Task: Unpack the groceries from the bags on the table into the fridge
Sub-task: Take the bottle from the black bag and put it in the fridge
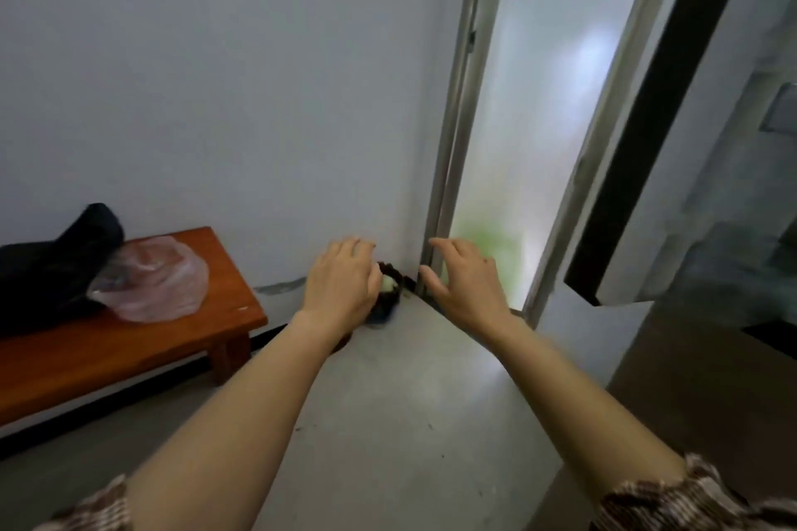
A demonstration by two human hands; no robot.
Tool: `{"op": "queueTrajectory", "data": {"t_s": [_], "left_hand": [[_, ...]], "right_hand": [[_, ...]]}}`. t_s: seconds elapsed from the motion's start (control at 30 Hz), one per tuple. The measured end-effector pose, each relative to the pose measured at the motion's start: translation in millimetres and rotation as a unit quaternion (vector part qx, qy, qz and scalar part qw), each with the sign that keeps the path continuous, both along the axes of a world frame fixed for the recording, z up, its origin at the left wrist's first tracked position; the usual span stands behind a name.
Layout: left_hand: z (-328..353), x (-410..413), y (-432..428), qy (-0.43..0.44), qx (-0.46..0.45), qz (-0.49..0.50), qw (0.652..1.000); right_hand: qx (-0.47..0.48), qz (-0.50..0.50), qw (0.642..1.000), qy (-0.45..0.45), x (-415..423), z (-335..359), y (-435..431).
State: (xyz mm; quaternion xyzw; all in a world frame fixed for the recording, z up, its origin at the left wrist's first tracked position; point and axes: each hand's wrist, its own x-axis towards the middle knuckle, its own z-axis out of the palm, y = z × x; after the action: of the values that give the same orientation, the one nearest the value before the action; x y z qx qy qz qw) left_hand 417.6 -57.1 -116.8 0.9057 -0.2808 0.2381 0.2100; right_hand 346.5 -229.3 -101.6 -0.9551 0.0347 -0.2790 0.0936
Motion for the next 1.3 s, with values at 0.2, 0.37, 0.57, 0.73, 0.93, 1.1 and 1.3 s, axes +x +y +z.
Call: {"op": "queueTrajectory", "data": {"t_s": [0.2,0.37,0.57,0.73,0.93,1.1,1.3], "left_hand": [[-32,86,113,0.025,0.025,0.098,0.995],[-52,162,198,0.067,0.049,0.155,0.984],[-69,226,281,0.102,0.04,0.224,0.968],[-84,270,339,0.117,0.034,0.259,0.958],[-114,337,429,0.145,0.037,0.276,0.95],[-147,405,508,0.186,0.054,0.255,0.947],[-184,459,588,0.234,0.197,0.192,0.933]], "right_hand": [[0.009,0.067,0.995,0.073,122,-37,99],[0.02,0.116,0.984,0.133,222,-60,180],[-0.001,0.176,0.967,0.186,305,-76,265],[-0.022,0.211,0.957,0.197,359,-94,328],[-0.02,0.233,0.95,0.207,429,-116,416],[-0.01,0.229,0.953,0.198,492,-129,487],[-0.039,0.224,0.941,0.25,553,-159,577]]}}
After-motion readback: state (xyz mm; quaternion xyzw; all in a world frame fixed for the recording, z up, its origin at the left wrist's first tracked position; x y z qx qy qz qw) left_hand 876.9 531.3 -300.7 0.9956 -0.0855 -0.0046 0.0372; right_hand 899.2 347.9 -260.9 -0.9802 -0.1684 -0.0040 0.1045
